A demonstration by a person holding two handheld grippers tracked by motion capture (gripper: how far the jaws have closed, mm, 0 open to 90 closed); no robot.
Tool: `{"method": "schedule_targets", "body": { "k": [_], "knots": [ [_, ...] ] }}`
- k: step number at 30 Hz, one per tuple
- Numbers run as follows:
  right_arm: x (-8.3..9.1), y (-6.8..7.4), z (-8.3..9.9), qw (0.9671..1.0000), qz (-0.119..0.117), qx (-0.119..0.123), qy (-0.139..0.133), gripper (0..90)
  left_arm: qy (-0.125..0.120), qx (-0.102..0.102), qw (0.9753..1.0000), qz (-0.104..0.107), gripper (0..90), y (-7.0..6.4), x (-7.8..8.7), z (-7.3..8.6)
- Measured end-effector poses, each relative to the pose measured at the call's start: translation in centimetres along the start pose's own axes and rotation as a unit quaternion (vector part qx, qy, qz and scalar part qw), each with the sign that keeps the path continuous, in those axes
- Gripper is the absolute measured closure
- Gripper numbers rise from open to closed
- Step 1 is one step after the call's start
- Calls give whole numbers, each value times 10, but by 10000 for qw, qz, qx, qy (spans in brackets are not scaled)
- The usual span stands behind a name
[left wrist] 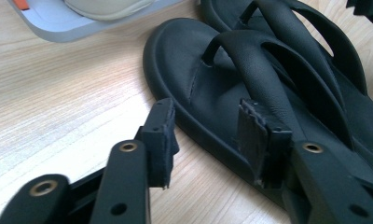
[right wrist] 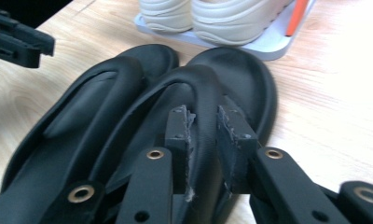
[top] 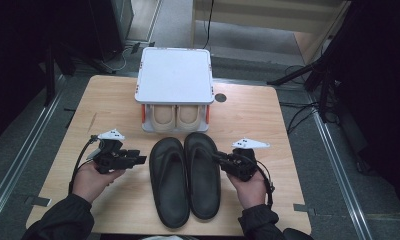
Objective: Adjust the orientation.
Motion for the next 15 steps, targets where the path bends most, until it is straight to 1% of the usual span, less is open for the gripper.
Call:
{"method": "schedule_targets", "body": {
  "k": [3,5,7,11,14,15],
  "knots": [
    [-1,7,2,10000,-74,-25,-44,712,-14,45,10000,28,523,1,2,0],
    [-2,10,3,9999,-105,-40,-50,684,-11,94,9999,123,514,2,3,0],
    [-3,14,5,9998,-160,-87,-42,659,-41,136,9998,160,510,4,4,0],
    [-7,22,8,9997,-203,-141,-61,593,-46,147,9998,131,500,5,5,0],
    [-9,28,9,9994,-282,-165,-67,562,-44,124,9999,64,495,6,4,1],
    [-10,30,10,9995,-264,-159,-69,559,-32,112,9999,69,494,6,4,1]
  ]
}}
Point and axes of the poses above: each handheld gripper's, and its own axes: x roughly backward along the jaws, z roughly out of its underside, y roughly to its left, the point moved 2 cm from there along -x, roughly forward along the jaws, and after that the axes turned 1 degree about z, right-handed, at the moved point
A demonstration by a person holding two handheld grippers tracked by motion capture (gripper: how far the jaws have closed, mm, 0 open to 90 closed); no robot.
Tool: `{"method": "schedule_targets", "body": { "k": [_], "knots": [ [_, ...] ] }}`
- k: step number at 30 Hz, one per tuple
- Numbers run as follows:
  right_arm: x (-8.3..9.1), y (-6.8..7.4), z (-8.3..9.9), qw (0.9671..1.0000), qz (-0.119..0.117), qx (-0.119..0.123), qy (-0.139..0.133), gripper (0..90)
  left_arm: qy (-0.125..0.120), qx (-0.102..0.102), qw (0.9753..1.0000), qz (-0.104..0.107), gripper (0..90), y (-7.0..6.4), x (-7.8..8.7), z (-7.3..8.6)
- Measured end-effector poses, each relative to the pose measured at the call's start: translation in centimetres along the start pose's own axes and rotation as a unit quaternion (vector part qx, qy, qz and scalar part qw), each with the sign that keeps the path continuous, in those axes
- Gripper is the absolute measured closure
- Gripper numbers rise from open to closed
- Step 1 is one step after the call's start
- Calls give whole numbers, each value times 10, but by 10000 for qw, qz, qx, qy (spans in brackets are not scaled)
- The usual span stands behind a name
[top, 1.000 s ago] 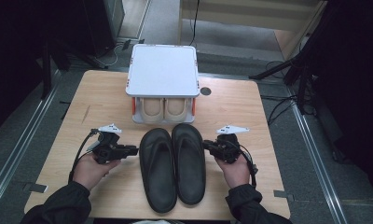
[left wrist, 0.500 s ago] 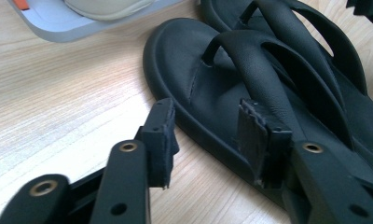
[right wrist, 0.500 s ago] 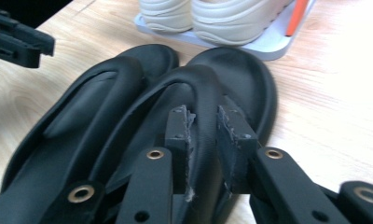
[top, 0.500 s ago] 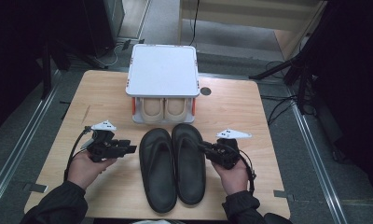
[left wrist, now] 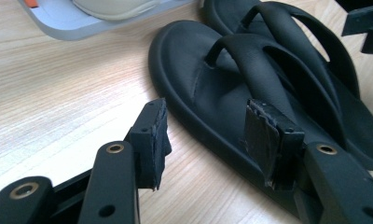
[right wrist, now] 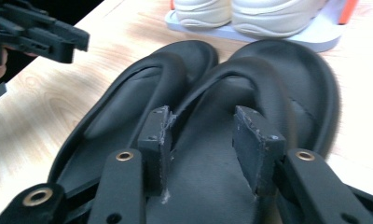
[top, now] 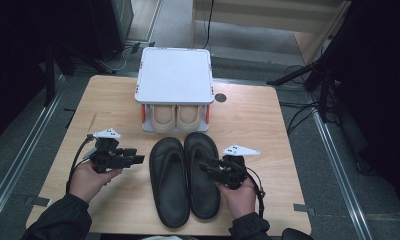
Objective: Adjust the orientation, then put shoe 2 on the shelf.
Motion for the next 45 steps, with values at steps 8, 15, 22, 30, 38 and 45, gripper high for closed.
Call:
{"method": "schedule_targets", "body": {
  "k": [8,15,22,30,38,45],
  "knots": [
    [-9,12,4,9999,-2,66,90,527,-17,6,10000,-48,490,1,0,0],
    [-17,22,6,9999,37,84,85,442,6,-14,10000,-67,488,0,-1,0],
    [-26,28,5,9999,65,77,135,422,26,-8,10000,-90,488,1,-1,1],
    [-34,34,7,9996,128,92,214,390,23,-16,9999,-98,488,0,-2,1],
    [-46,36,10,9991,262,125,315,389,40,-15,10000,-76,487,1,-3,1],
    [-60,38,15,9978,390,162,510,430,60,-27,9999,-89,487,1,-4,1]
  ]
}}
Point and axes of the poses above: each handheld gripper's, and its own axes: x roughly backward along the jaws, z roughly out of its underside, y roughly to its left, the point moved 2 cm from there along -x, roughly forward along the jaws, and after that the axes turned 1 degree about z, right-handed, at the moved point
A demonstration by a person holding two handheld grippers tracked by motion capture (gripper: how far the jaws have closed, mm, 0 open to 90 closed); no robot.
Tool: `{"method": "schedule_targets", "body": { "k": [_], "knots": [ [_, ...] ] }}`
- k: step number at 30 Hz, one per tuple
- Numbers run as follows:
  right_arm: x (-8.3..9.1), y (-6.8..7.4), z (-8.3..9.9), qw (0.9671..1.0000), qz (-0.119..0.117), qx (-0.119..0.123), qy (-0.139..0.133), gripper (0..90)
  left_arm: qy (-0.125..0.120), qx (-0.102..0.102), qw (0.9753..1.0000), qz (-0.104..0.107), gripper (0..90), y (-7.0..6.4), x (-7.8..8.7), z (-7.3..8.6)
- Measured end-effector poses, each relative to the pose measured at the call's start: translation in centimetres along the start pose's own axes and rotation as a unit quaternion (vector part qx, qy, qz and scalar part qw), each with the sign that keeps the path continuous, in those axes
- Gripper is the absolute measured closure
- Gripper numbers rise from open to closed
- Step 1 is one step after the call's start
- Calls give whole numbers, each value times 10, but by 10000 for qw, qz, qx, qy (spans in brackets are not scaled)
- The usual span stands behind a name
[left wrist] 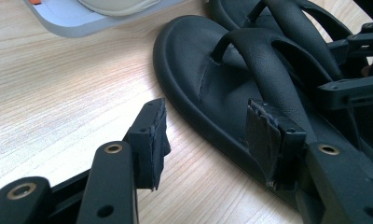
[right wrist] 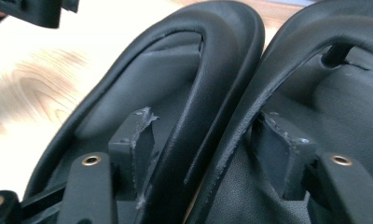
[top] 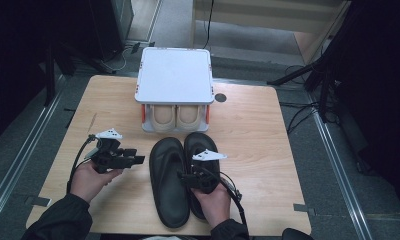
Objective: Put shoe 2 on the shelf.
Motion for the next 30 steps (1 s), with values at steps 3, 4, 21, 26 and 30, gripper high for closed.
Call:
{"method": "schedule_targets", "body": {
  "k": [3,4,21,26,30],
  "knots": [
    [-2,1,1,10000,74,0,-3,456,-6,15,10000,-8,487,0,0,0],
    [-2,1,0,10000,89,5,0,463,-8,15,10000,-11,488,0,0,0],
    [2,-1,0,9995,162,-266,84,682,-22,26,10000,-17,487,1,0,0],
    [2,-3,-1,9992,25,-378,139,724,-26,31,10000,-7,487,2,0,0],
    [3,-4,-1,9988,-56,-461,177,749,-29,33,10000,-12,486,2,0,0]
  ]
}}
Point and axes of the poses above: each handheld gripper's, and its own axes: x roughly backward along the jaws, z roughly out of its underside, y roughly to its left, the point moved 2 cm from there along -x, roughly forward along the jaws, and after that the axes turned 1 degree about z, right-handed, at the moved point
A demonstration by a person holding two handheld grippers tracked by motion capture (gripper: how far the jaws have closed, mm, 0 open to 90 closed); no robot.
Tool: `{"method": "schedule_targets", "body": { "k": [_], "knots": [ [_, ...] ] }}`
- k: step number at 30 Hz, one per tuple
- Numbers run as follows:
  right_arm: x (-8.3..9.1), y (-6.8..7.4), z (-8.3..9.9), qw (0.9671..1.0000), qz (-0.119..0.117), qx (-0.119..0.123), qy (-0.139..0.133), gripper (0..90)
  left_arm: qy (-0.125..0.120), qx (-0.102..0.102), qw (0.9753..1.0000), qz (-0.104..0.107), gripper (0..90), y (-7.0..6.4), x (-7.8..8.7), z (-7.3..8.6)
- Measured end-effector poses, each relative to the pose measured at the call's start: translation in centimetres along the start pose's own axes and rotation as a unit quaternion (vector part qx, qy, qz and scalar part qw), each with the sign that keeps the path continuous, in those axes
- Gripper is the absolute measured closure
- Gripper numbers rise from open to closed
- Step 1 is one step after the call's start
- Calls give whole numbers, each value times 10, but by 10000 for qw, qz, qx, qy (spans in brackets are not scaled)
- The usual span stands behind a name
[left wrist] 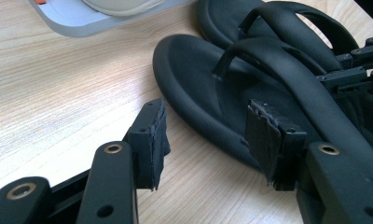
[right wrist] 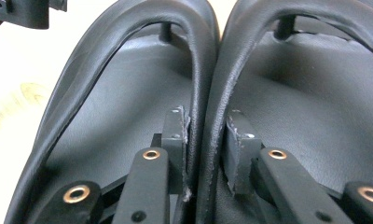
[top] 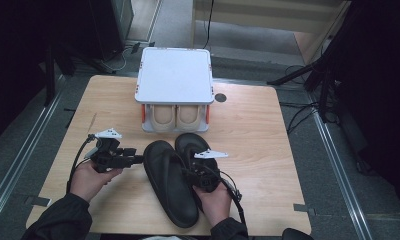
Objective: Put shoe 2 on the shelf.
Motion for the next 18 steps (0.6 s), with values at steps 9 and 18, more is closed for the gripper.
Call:
{"method": "schedule_targets", "body": {
  "k": [9,18],
  "knots": [
    [1,-2,-1,9999,-94,-9,53,762,-52,47,10000,-30,483,3,3,0],
    [6,-5,-2,9981,-489,278,255,763,-143,56,9998,-105,443,6,8,-1]
  ]
}}
Point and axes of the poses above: each handheld gripper's, and its own axes: x roughly backward along the jaws, z roughly out of its underside, y roughly to its left, the point moved 2 cm from there along -x, roughly forward along the jaws, and after that the axes turned 1 degree about z, right-handed, at the moved point
